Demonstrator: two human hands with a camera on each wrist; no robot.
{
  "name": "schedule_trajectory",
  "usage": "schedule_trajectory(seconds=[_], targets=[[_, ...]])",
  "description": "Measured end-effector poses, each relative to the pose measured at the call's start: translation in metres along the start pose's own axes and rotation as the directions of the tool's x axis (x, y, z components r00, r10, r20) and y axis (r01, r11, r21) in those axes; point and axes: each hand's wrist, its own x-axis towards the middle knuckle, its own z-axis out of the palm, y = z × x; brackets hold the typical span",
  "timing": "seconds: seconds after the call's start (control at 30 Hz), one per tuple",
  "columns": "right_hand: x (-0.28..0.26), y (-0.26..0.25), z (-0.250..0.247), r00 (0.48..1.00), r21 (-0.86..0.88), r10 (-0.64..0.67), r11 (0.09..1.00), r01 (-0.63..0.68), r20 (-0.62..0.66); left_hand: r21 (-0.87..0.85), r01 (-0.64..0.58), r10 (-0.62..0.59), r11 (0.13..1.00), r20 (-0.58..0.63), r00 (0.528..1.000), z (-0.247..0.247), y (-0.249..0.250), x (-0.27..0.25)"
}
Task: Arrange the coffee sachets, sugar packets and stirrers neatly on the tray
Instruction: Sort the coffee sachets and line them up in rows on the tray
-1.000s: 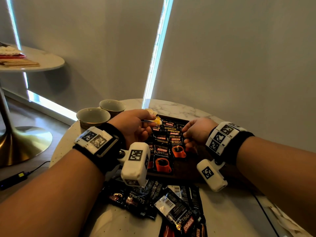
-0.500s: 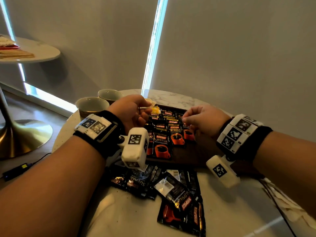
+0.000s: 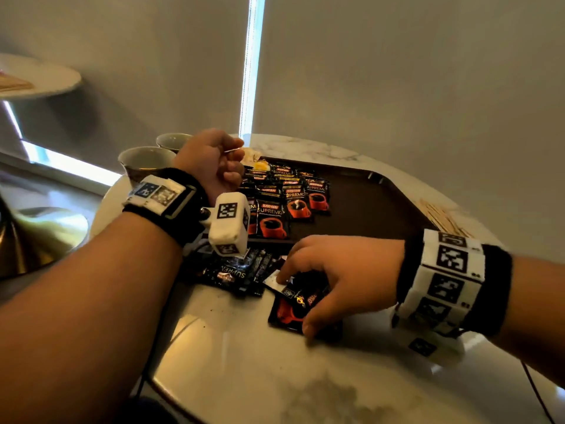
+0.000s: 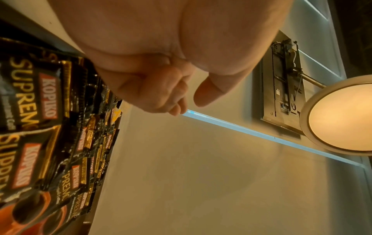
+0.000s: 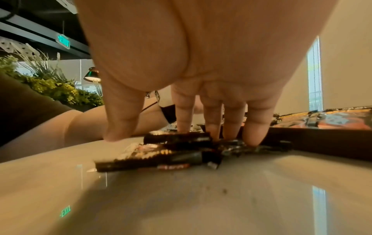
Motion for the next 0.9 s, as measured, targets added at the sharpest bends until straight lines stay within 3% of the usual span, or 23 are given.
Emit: schedule_trajectory(seconds=[0.23, 0.4, 0.6, 0.9], targets=[[-0.02, 0.013, 0.008, 0.992, 0.078, 0.032, 0.997, -0.022, -0.122, -0.052, -0.097, 0.096, 0.994, -0.011, 0.995, 0.022, -0.013, -0.015], [-0.024, 0.014, 0.008, 0.968, 0.094, 0.166, 0.984, -0.15, -0.189, -0.02, -0.125, 0.126, 0.992, 0.04, 0.991, 0.043, -0.01, -0.025], [-0.009, 0.004, 0.014, 0.974, -0.025, 0.172, 0.984, -0.178, -0.146, 0.094, -0.083, 0.073, 0.992, 0.101, 0.992, 0.072, -0.007, -0.034], [-0.032, 0.027, 0.012, 0.951, 0.102, 0.223, 0.973, -0.205, -0.215, 0.073, 0.044, -0.053, 0.996, 0.122, 0.991, 0.068, -0.037, -0.037]])
